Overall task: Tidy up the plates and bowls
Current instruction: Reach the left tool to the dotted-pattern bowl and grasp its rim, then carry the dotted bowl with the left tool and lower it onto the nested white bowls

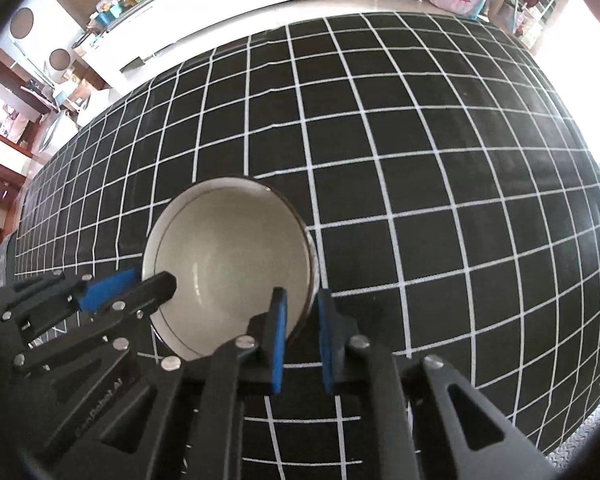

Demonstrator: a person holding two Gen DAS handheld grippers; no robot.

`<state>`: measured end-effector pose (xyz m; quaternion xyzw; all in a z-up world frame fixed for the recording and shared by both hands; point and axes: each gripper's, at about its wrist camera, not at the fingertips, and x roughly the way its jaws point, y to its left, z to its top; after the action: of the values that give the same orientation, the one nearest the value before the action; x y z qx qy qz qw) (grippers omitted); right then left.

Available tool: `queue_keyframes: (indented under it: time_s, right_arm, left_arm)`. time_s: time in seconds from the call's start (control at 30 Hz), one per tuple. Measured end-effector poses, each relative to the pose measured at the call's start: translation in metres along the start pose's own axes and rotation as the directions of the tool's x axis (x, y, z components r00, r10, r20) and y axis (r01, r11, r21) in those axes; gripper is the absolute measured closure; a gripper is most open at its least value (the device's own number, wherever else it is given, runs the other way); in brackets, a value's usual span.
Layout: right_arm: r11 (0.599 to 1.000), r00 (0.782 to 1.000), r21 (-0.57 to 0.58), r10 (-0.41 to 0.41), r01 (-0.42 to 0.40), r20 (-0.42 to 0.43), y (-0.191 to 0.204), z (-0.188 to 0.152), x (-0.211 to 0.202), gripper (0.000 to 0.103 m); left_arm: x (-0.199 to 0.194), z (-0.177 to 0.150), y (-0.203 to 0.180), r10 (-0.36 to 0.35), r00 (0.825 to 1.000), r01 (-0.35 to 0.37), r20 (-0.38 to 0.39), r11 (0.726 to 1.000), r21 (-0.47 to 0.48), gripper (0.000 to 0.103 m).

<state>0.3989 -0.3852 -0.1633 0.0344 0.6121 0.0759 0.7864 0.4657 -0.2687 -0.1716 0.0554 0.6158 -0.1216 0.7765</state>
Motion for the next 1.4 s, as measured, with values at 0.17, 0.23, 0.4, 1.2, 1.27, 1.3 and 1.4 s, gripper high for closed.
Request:
queue_keyframes:
  time_s: [0.17, 0.23, 0.4, 1.2, 1.27, 1.3, 1.4]
  right_arm:
    - [1.000, 1.000, -0.010, -0.008, 0.008, -0.002, 0.014, -0.009, 0.000, 0.085]
    - [1.000, 1.000, -0.026, -0.010, 0.010, -0.005, 0.026, -0.013, 0.001, 0.085]
    - [0.998, 1.000, -0.063, -0.014, 0.013, -0.011, 0.042, -0.021, 0.003, 0.085]
    - [0.993, 0.992, -0.115, 0.002, -0.016, -0.123, 0.139, -0.060, 0.016, 0.085]
    - [0.993, 0.992, -0.117, -0.003, -0.012, -0.129, 0.152, -0.062, 0.018, 0.085]
    - [0.993, 0.991, -0.116, -0.002, -0.014, -0.131, 0.153, -0.061, 0.019, 0.085]
    - [0.993, 0.991, -0.117, -0.007, -0.009, -0.134, 0.160, -0.061, 0.022, 0.085]
  left_arm:
    - [-0.002, -0.005, -0.004, -0.009, 1.000, 0.009, 0.003, 1.000, -0.010, 0.091]
    - [-0.004, -0.011, 0.001, -0.015, 1.000, 0.015, 0.003, 1.000, -0.010, 0.091]
    - [-0.009, -0.027, 0.017, -0.011, 1.000, 0.011, -0.006, 1.000, -0.016, 0.091]
    - [-0.016, -0.102, 0.116, 0.014, 0.995, -0.027, -0.094, 0.991, -0.131, 0.092]
    - [-0.017, -0.106, 0.123, 0.016, 0.996, -0.028, -0.093, 0.990, -0.135, 0.093]
    - [-0.018, -0.107, 0.125, 0.019, 0.996, -0.031, -0.092, 0.990, -0.137, 0.093]
    - [-0.017, -0.114, 0.132, 0.018, 0.995, -0.031, -0.094, 0.989, -0.148, 0.093]
